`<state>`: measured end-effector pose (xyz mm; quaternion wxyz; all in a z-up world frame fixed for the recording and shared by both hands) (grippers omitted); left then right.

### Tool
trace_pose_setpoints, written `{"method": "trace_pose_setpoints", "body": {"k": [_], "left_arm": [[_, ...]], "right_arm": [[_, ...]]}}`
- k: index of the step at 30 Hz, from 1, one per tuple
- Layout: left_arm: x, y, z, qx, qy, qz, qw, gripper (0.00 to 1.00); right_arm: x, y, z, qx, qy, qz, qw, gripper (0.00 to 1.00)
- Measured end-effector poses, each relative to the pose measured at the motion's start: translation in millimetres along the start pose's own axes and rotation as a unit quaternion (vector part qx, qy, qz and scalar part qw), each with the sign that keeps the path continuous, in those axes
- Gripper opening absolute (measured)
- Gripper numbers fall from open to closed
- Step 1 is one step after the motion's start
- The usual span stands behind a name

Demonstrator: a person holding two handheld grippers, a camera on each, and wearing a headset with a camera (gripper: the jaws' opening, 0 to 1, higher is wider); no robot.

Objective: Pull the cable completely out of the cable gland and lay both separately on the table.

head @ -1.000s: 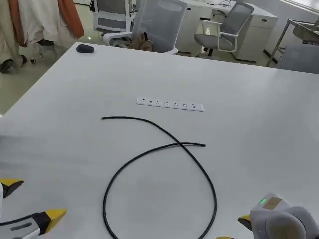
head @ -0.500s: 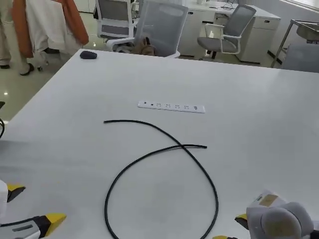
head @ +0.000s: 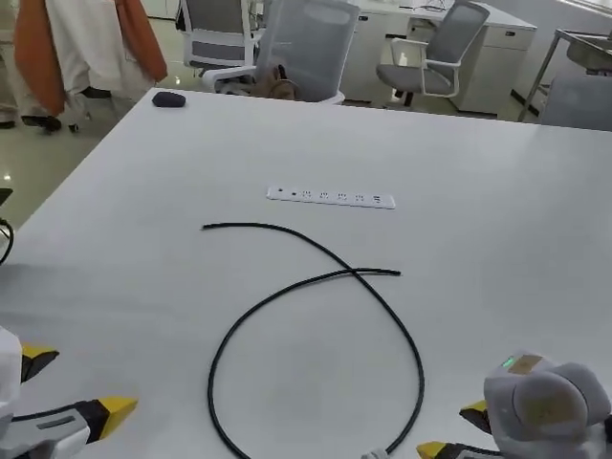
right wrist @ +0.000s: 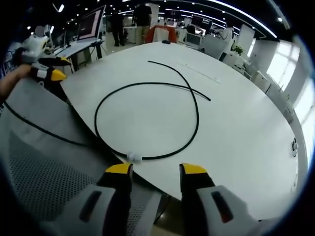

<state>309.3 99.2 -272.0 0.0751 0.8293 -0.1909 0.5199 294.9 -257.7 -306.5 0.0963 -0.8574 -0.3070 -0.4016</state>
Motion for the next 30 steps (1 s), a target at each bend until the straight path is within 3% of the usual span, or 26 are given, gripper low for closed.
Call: {"method": "trace_pose_setpoints", "body": {"k": [3, 6, 10, 12, 13, 14, 16, 19, 24, 25, 27, 29, 30], "left_arm": [[5.8, 6.0, 1.7, -0.019, 0.008, 0.024, 0.9995, 0.61], [11.3, 6.0, 0.0, -0.022, -0.001, 0.082, 0.9964, 0.5], [15.1, 25.9, 1.4, -0.062, -0.028, 0.146, 0.9869, 0.52], [29.0, 41.3, 5.9, -0.09, -0.009, 0.174, 0.9805, 0.49], [32.7, 45.6, 9.2, -0.1, -0.006, 0.178, 0.9789, 0.5], [38.1, 54.1, 14.2, -0.112, -0.003, 0.164, 0.9801, 0.5], [48.3, 72.9, 25.7, -0.143, 0.012, 0.148, 0.9785, 0.51], [55.7, 93.0, 39.0, -0.167, 0.01, 0.147, 0.9749, 0.48], [66.0, 131.6, 57.1, -0.22, 0.012, 0.148, 0.9642, 0.48], [67.8, 140.9, 61.0, -0.233, 0.013, 0.151, 0.9606, 0.47], [68.5, 150.9, 66.0, -0.245, 0.01, 0.154, 0.9571, 0.46], [67.2, 164.3, 71.7, -0.267, 0.003, 0.162, 0.95, 0.46], [67.0, 168.9, 74.2, -0.272, 0.001, 0.16, 0.9488, 0.46]], "right_arm": [[3.1, 0.7, -0.1, -0.001, 0.008, -0.004, 1.0, 0.38], [4.8, 0.7, 0.0, 0.0, 0.01, -0.015, 0.9998, 0.37], [-0.1, 1.4, -0.9, 0.001, 0.001, -0.012, 0.9999, 0.37], [0.2, -1.4, -0.5, 0.008, 0.001, -0.014, 0.9999, 0.36], [0.3, -2.9, -0.1, 0.013, 0.001, -0.015, 0.9998, 0.36], [0.5, -3.1, -0.3, 0.013, 0.002, -0.013, 0.9998, 0.35], [1.7, -2.6, -0.6, 0.012, 0.006, -0.013, 0.9998, 0.34], [-0.2, -2.9, -0.8, 0.013, 0.003, -0.008, 0.9999, 0.34], [-2.1, -2.5, -1.2, 0.014, 0.0, 0.0, 0.9999, 0.35], [-2.0, -1.8, -1.3, 0.011, 0.001, 0.001, 0.9999, 0.36], [-1.9, -2.3, -1.3, 0.014, 0.001, 0.003, 0.9999, 0.35], [-3.2, -3.2, -0.3, 0.02, -0.006, 0.001, 0.9998, 0.35], [-3.9, -4.0, 0.0, 0.022, -0.009, -0.001, 0.9997, 0.35]]}}
Point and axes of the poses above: the centre of the closed fingertips' face, and the gripper's own axes: z roughly forward along the fingers, y roughly to its right, x roughly out of its top, the point moved 2 cm from there along -z, roughly backward along the fingers, and after that the axes turned 12 degrees about y, right-handed, at the moved point
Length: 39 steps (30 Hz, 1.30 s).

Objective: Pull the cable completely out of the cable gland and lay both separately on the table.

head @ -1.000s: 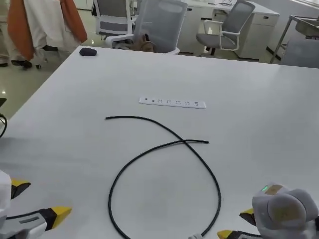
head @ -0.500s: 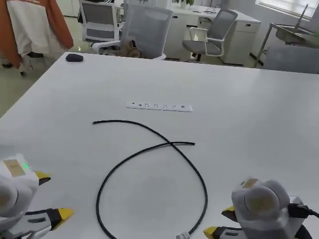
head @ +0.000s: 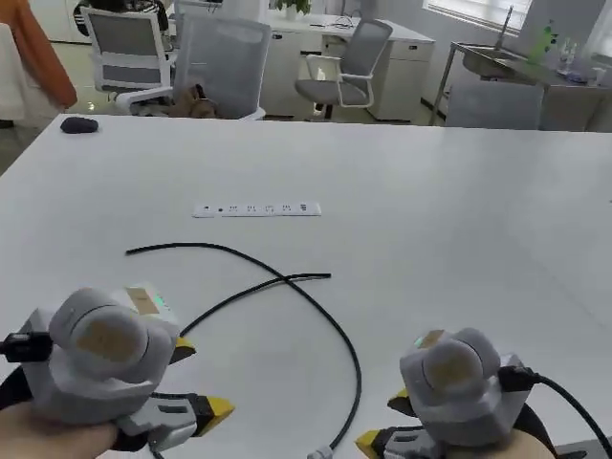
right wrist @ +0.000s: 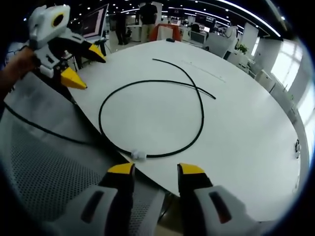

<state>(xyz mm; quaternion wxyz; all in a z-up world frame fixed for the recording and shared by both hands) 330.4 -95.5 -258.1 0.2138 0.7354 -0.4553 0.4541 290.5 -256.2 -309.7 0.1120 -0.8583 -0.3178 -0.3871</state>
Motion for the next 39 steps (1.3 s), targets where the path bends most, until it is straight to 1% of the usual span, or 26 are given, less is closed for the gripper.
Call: {"method": "trace_pose_setpoints", "body": {"k": [1, 2, 3, 5, 8, 9, 11, 13, 14, 15, 17, 18, 19, 20, 22, 23, 26, 28, 29, 30, 31, 33, 35, 37, 38, 39], "left_arm": [[1.1, 4.3, 4.7, -0.011, -0.001, -0.002, 0.9999, 0.46], [3.3, 10.5, 11.4, -0.026, 0.002, -0.001, 0.9997, 0.46], [4.8, 16.9, 18.3, -0.04, 0.002, 0.0, 0.9992, 0.46], [4.7, 23.8, 27.0, -0.054, -0.005, -0.004, 0.9985, 0.46], [5.4, 35.5, 44.8, -0.074, -0.016, -0.003, 0.9971, 0.45], [5.3, 39.0, 49.1, -0.081, -0.018, -0.008, 0.9965, 0.45], [6.3, 50.3, 59.6, -0.102, -0.02, -0.021, 0.9944, 0.45], [2.5, 57.3, 71.3, -0.113, -0.031, -0.017, 0.9929, 0.45], [-2.0, 61.0, 78.5, -0.121, -0.041, -0.015, 0.9917, 0.44], [-5.6, 65.0, 82.0, -0.129, -0.05, -0.016, 0.9903, 0.44], [-12.8, 74.9, 91.5, -0.154, -0.062, -0.018, 0.986, 0.44], [-16.4, 78.6, 94.1, -0.161, -0.073, -0.027, 0.9839, 0.44], [-19.6, 79.9, 100.3, -0.164, -0.076, -0.025, 0.9831, 0.43], [-21.1, 80.2, 102.4, -0.165, -0.078, -0.023, 0.9829, 0.42], [-32.3, 81.2, 109.1, -0.171, -0.097, -0.012, 0.9804, 0.39], [-38.5, 80.4, 112.2, -0.17, -0.108, -0.013, 0.9793, 0.38], [-50.9, 74.7, 121.5, -0.163, -0.119, -0.016, 0.9793, 0.36], [-58.1, 76.3, 125.1, -0.165, -0.128, -0.018, 0.9778, 0.35], [-61.6, 78.9, 126.7, -0.167, -0.134, -0.012, 0.9767, 0.36], [-62.3, 79.6, 127.6, -0.166, -0.135, -0.011, 0.9767, 0.37], [-64.1, 83.2, 130.8, -0.166, -0.134, -0.008, 0.977, 0.37], [-66.6, 85.6, 133.8, -0.167, -0.135, -0.005, 0.9766, 0.35], [-69.8, 85.2, 135.7, -0.164, -0.139, 0.0, 0.9767, 0.32], [-75.7, 85.7, 136.9, -0.164, -0.147, 0.007, 0.9756, 0.31], [-71.3, 82.2, 138.4, -0.155, -0.132, 0.013, 0.9789, 0.27], [-73.9, 82.1, 136.7, -0.156, -0.141, 0.008, 0.9776, 0.27]], "right_arm": [[-0.9, -0.6, 0.2, 0.0, -0.003, -0.001, 1.0, 0.34], [-3.5, -1.4, 0.0, 0.0, -0.013, -0.007, 0.9999, 0.34], [-5.1, -3.0, 0.2, 0.007, -0.018, -0.018, 0.9997, 0.34], [-6.2, -1.1, 0.1, 0.007, -0.019, -0.009, 0.9998, 0.34], [-4.5, -0.7, 0.4, 0.006, -0.016, 0.003, 0.9998, 0.34], [-5.0, -0.5, 0.1, 0.005, -0.018, 0.002, 0.9998, 0.34], [-5.8, 0.6, -0.3, 0.004, -0.018, 0.003, 0.9998, 0.33], [-5.5, 1.4, -0.4, 0.004, -0.015, 0.013, 0.9998, 0.34], [-4.8, 2.6, -0.6, -0.001, -0.014, 0.012, 0.9998, 0.34], [-4.6, 3.2, -0.8, -0.002, -0.014, 0.011, 0.9998, 0.35], [-5.1, 3.0, -0.8, -0.001, -0.015, 0.012, 0.9998, 0.34], [-5.3, 3.0, -0.8, -0.002, -0.015, 0.013, 0.9998, 0.34], [-5.5, 3.3, -1.0, -0.003, -0.016, 0.012, 0.9998, 0.34], [-5.6, 3.6, -1.2, -0.004, -0.016, 0.011, 0.9998, 0.34], [-5.6, 4.9, -1.6, -0.008, -0.017, 0.013, 0.9997, 0.35], [-5.7, 5.8, -1.7, -0.011, -0.018, 0.014, 0.9997, 0.35], [-6.3, 6.0, -1.6, -0.012, -0.021, 0.015, 0.9996, 0.35], [-6.8, 6.5, -2.0, -0.014, -0.022, 0.015, 0.9996, 0.35], [-6.8, 6.7, -2.2, -0.014, -0.022, 0.015, 0.9995, 0.35], [-6.9, 6.8, -2.1, -0.015, -0.022, 0.016, 0.9995, 0.35], [-7.5, 7.2, -2.3, -0.016, -0.024, 0.016, 0.9995, 0.35], [-7.6, 7.4, -2.1, -0.016, -0.026, 0.015, 0.9994, 0.35], [-7.9, 8.0, -2.0, -0.018, -0.028, 0.014, 0.9994, 0.35], [-8.0, 9.2, -2.0, -0.022, -0.028, 0.014, 0.9993, 0.35], [-7.8, 9.3, -1.9, -0.022, -0.028, 0.014, 0.9993, 0.35], [-7.6, 9.2, -1.7, -0.022, -0.027, 0.015, 0.9993, 0.35]]}}
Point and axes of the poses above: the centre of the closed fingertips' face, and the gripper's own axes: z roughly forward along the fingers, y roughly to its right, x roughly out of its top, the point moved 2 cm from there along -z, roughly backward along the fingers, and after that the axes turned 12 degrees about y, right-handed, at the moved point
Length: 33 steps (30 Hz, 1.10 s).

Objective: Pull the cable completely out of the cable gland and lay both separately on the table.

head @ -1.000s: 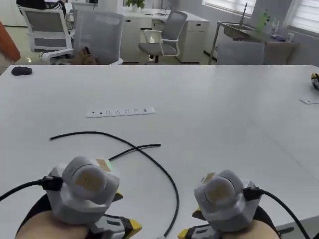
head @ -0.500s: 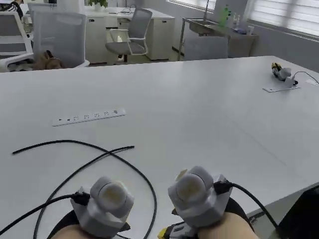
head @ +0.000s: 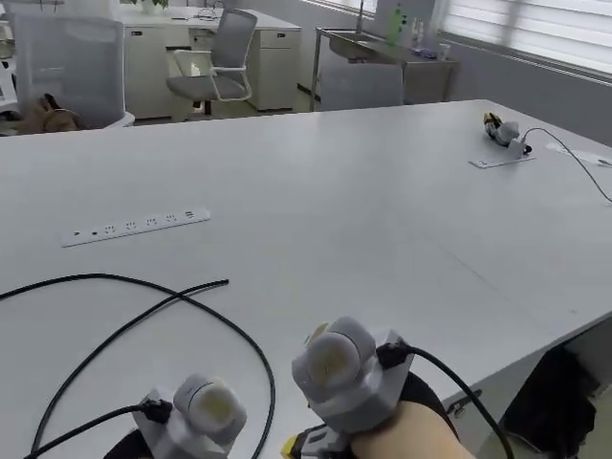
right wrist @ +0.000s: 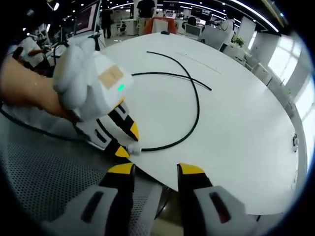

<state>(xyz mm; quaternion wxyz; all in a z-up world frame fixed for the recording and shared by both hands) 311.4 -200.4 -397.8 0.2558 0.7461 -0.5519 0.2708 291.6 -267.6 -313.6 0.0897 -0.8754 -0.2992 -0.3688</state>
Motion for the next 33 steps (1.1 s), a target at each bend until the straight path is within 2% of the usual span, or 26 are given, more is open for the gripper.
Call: {"method": "trace_pose_setpoints", "body": {"k": [3, 5, 9, 13, 21, 25, 30, 33], "left_arm": [[1.4, -2.5, 1.1, 0.007, 0.006, -0.003, 0.9999, 0.23], [1.2, -4.7, 1.0, 0.016, 0.01, 0.027, 0.9994, 0.19], [-1.0, -9.4, -1.6, 0.023, 0.007, 0.037, 0.999, 0.18], [4.3, -11.6, -10.6, 0.014, 0.019, 0.025, 0.9994, 0.18], [20.0, -16.2, -39.3, 0.015, 0.029, 0.023, 0.9992, 0.17], [29.3, -18.7, -59.6, 0.027, 0.048, 0.026, 0.9982, 0.17], [36.5, -18.1, -92.7, 0.03, 0.06, 0.039, 0.997, 0.17], [39.2, -19.3, -111.6, 0.037, 0.067, 0.04, 0.9962, 0.17]], "right_arm": [[-0.2, 0.9, 0.1, -0.002, -0.002, -0.002, 1.0, 0.34], [-0.1, 0.1, 0.5, 0.0, -0.002, -0.002, 1.0, 0.34], [-0.6, -0.1, 0.5, -0.001, -0.004, -0.003, 1.0, 0.34], [0.4, -0.7, 1.0, 0.001, -0.002, -0.004, 1.0, 0.34], [1.9, -4.3, 2.2, 0.013, 0.002, -0.006, 0.9999, 0.33], [4.5, -1.6, 0.5, 0.003, 0.014, -0.008, 0.9999, 0.34], [5.0, -3.1, 0.3, 0.009, 0.019, -0.006, 0.9998, 0.34], [4.6, -6.9, 0.6, 0.025, 0.026, 0.007, 0.9993, 0.33]]}}
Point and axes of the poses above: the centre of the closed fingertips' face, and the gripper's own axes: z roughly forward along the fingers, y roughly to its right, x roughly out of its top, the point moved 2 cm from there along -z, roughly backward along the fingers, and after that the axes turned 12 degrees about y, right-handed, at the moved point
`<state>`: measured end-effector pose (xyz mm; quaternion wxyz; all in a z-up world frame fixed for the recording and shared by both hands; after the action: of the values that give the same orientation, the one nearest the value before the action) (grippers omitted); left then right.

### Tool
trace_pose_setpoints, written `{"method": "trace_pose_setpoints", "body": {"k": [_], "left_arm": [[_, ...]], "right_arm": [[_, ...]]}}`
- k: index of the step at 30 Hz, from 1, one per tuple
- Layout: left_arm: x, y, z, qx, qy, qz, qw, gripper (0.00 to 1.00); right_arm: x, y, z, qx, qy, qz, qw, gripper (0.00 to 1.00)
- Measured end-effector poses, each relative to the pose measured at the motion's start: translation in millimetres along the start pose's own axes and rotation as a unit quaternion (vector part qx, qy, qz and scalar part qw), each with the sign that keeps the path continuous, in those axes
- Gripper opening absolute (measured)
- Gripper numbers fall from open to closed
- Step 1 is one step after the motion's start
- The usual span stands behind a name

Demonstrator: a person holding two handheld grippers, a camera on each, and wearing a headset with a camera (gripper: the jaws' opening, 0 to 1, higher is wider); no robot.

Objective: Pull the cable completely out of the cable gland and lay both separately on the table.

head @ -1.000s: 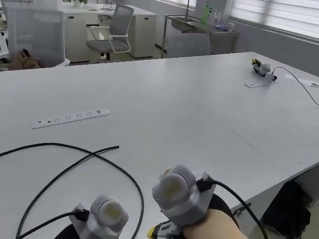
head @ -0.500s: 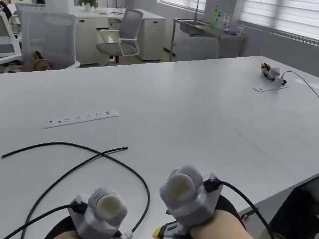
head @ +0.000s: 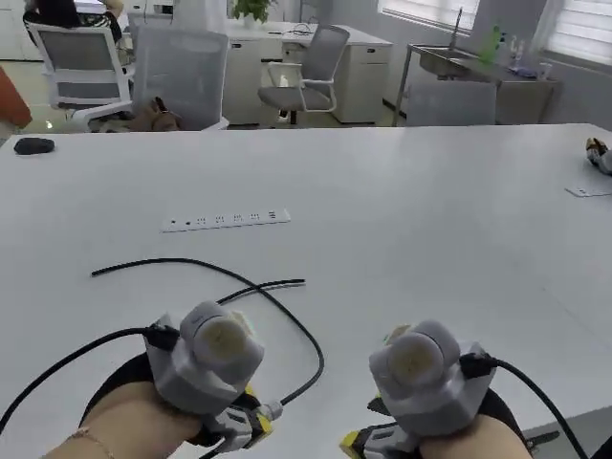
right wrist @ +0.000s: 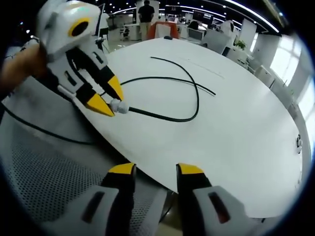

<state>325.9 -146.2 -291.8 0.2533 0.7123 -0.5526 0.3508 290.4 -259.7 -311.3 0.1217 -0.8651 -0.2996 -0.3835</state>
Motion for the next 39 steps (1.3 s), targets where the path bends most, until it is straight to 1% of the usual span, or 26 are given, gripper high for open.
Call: {"method": "trace_pose_setpoints", "body": {"k": [1, 3, 6, 7, 8, 9, 10, 11, 13, 16, 19, 20, 22, 23, 25, 27, 28, 30, 31, 33, 34, 35, 36, 37, 38, 39], "left_arm": [[2.7, -0.6, -8.2, 0.004, 0.002, 0.007, 1.0, 0.17], [4.9, -1.6, -21.1, 0.011, 0.007, 0.009, 0.9999, 0.17], [7.6, 1.0, -34.9, 0.007, 0.023, 0.015, 0.9996, 0.17], [6.4, 3.0, -41.4, 0.004, 0.024, 0.02, 0.9995, 0.17], [6.0, 5.0, -45.2, -0.003, 0.026, 0.032, 0.9991, 0.17], [3.7, 6.5, -51.2, -0.004, 0.025, 0.028, 0.9993, 0.17], [3.1, 8.8, -54.6, -0.011, 0.028, 0.029, 0.9991, 0.17], [3.8, 12.3, -58.6, -0.024, 0.038, 0.044, 0.9981, 0.17], [-0.9, 15.9, -65.7, -0.026, 0.036, 0.041, 0.9982, 0.17], [-7.0, 18.7, -71.3, -0.029, 0.033, 0.051, 0.9977, 0.17], [-10.8, 18.2, -74.9, -0.025, 0.032, 0.052, 0.9979, 0.17], [-11.3, 18.4, -75.4, -0.024, 0.032, 0.053, 0.9978, 0.17], [-13.2, 19.7, -77.2, -0.03, 0.035, 0.061, 0.9971, 0.17], [-13.3, 21.3, -77.8, -0.036, 0.037, 0.066, 0.9965, 0.17], [-15.2, 22.3, -78.3, -0.042, 0.036, 0.07, 0.996, 0.17], [-16.9, 22.2, -77.6, -0.046, 0.039, 0.074, 0.9954, 0.17], [-17.7, 21.1, -76.7, -0.048, 0.04, 0.073, 0.9954, 0.17], [-19.0, 19.9, -75.0, -0.049, 0.042, 0.075, 0.9952, 0.17], [-19.7, 20.1, -74.2, -0.049, 0.038, 0.082, 0.9947, 0.17], [-22.0, 21.2, -72.7, -0.052, 0.03, 0.09, 0.9941, 0.17], [-22.7, 21.7, -72.4, -0.054, 0.028, 0.092, 0.9939, 0.17], [-23.1, 22.6, -71.8, -0.058, 0.027, 0.101, 0.9928, 0.17], [-23.3, 22.8, -71.5, -0.058, 0.027, 0.102, 0.9927, 0.17], [-23.0, 23.5, -70.9, -0.062, 0.029, 0.105, 0.992, 0.17], [-22.7, 24.0, -70.4, -0.065, 0.032, 0.108, 0.9915, 0.17], [-22.6, 24.4, -70.0, -0.068, 0.033, 0.108, 0.9912, 0.17]], "right_arm": [[-0.3, -1.5, 0.3, 0.005, 0.0, 0.002, 1.0, 0.33], [-0.9, -3.3, 0.4, 0.01, -0.002, 0.0, 0.9999, 0.33], [-0.4, -5.2, -0.1, 0.014, -0.002, -0.009, 0.9999, 0.33], [-0.3, -6.3, -0.2, 0.018, -0.001, -0.008, 0.9998, 0.33], [0.0, -9.9, 0.5, 0.03, 0.002, 0.0, 0.9995, 0.33], [1.2, -16.1, 1.6, 0.051, 0.011, 0.029, 0.9982, 0.32], [1.8, -16.5, 1.6, 0.055, 0.014, 0.04, 0.9976, 0.32], [2.2, -15.4, 1.6, 0.055, 0.016, 0.043, 0.9975, 0.32], [1.8, -17.0, 0.9, 0.06, 0.012, 0.039, 0.9974, 0.32], [4.0, -21.5, 0.6, 0.075, 0.012, 0.039, 0.9964, 0.33], [11.8, -24.6, -1.4, 0.101, 0.017, 0.032, 0.9942, 0.32], [20.2, -30.0, -1.8, 0.129, 0.03, 0.033, 0.9906, 0.31], [36.4, -38.9, -4.3, 0.168, 0.057, 0.064, 0.9821, 0.3], [47.6, -41.2, -6.1, 0.188, 0.072, 0.061, 0.9776, 0.3], [63.6, -45.6, -7.0, 0.213, 0.092, 0.041, 0.9719, 0.3], [77.1, -52.3, -6.2, 0.234, 0.107, 0.037, 0.9655, 0.3], [85.9, -58.3, -4.4, 0.252, 0.118, 0.019, 0.9604, 0.3], [92.8, -66.4, 0.1, 0.273, 0.114, -0.01, 0.9552, 0.3], [94.2, -69.3, 2.5, 0.28, 0.108, -0.026, 0.9536, 0.3], [97.6, -77.7, 8.3, 0.302, 0.098, -0.063, 0.9461, 0.3], [99.3, -83.1, 12.0, 0.318, 0.092, -0.08, 0.9401, 0.3], [99.7, -87.1, 14.6, 0.329, 0.088, -0.092, 0.9358, 0.29], [100.2, -91.0, 17.7, 0.34, 0.084, -0.103, 0.9311, 0.29], [100.2, -94.6, 21.1, 0.348, 0.081, -0.109, 0.9277, 0.28], [98.5, -99.5, 26.3, 0.362, 0.07, -0.118, 0.922, 0.29], [97.9, -103.4, 29.5, 0.372, 0.069, -0.122, 0.9174, 0.29]]}}
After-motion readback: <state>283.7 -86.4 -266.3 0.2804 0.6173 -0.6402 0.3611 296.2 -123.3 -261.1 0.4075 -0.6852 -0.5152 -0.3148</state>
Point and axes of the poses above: the centre of the closed fingertips' face, and the gripper's own axes: z roughly forward along the fingers, y roughly to its right, x roughly out of its top, the point moved 2 cm from there along -z, roughly backward along the fingers, and after that the axes turned 12 degrees about y, right-handed, at the moved point
